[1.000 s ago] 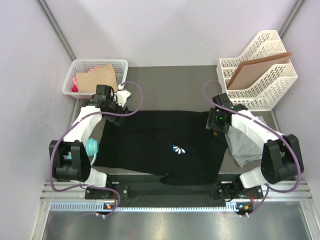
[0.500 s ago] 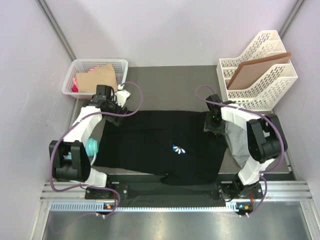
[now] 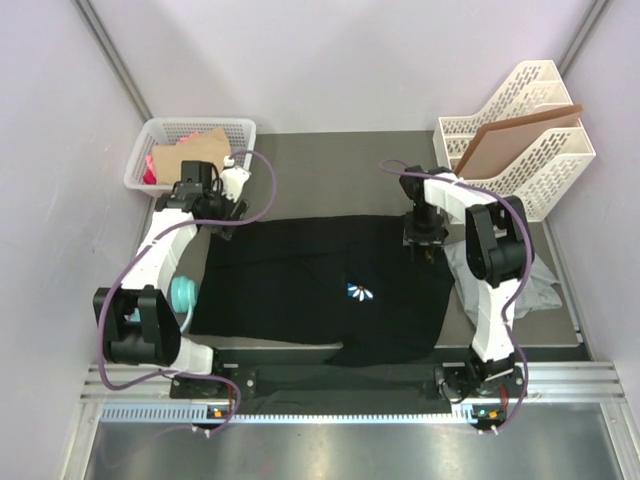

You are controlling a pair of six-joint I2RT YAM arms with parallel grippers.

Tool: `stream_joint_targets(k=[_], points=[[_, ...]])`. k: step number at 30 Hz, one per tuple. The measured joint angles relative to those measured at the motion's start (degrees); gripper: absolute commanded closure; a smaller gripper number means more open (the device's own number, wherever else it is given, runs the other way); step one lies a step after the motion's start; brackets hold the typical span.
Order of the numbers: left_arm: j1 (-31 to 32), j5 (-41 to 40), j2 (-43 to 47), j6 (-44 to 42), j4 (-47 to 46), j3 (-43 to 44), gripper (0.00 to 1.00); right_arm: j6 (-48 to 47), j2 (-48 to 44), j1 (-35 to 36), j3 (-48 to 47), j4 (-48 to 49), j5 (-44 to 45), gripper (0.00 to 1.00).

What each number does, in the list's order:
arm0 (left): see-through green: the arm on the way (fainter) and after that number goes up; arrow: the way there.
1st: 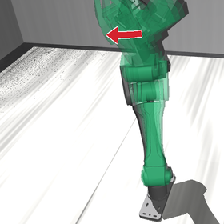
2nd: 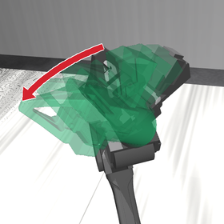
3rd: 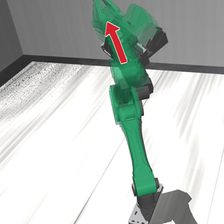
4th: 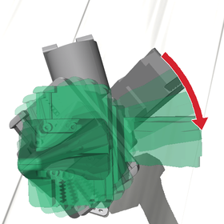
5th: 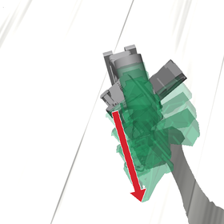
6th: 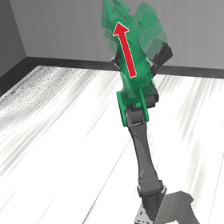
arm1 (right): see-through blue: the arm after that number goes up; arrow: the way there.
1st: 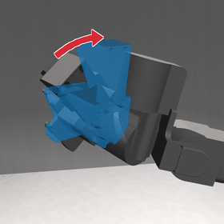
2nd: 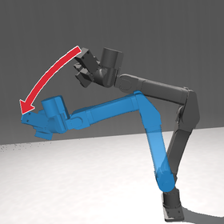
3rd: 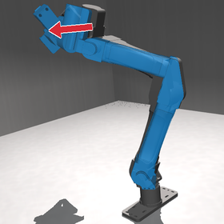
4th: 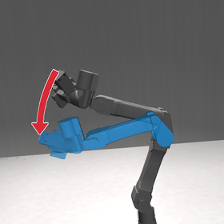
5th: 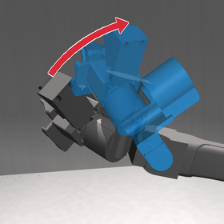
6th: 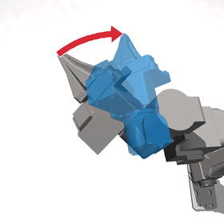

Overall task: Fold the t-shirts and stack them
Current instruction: Fold the flattened tshirt in 1/3 of the way

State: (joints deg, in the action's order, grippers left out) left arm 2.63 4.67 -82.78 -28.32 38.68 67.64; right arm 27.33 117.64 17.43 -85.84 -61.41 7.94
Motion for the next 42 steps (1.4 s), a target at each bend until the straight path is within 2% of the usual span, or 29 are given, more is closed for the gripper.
stream_joint_targets(k=[4,11,17,25,37,42], points=[[-0.57,0.81,-2.23,0.33,-0.59,0.44,0.30,-0.33,4.24,-0.85,-6.78,-2.56,0.59,0.49],[0.92,1.70,-13.92,2.43,-1.16,0.52,0.30,-1.42,10.14,-2.75,-17.18,-4.09,2.19,0.49],[1.07,1.86,-18.12,2.93,-1.31,2.08,0.30,-2.99,15.37,-3.37,-26.97,-4.24,3.17,0.50],[1.07,-0.07,-23.37,2.97,-3.63,2.69,0.32,-3.37,16.61,-3.74,-28.79,-3.87,2.64,0.51],[1.33,-1.62,-35.54,4.96,0.57,20.48,0.34,-4.26,22.91,-6.08,-40.50,-6.80,-0.33,0.54],[1.53,-2.08,-36.48,5.86,2.10,21.94,0.35,-4.42,23.63,-7.23,-42.10,-4.07,-2.12,0.53]])
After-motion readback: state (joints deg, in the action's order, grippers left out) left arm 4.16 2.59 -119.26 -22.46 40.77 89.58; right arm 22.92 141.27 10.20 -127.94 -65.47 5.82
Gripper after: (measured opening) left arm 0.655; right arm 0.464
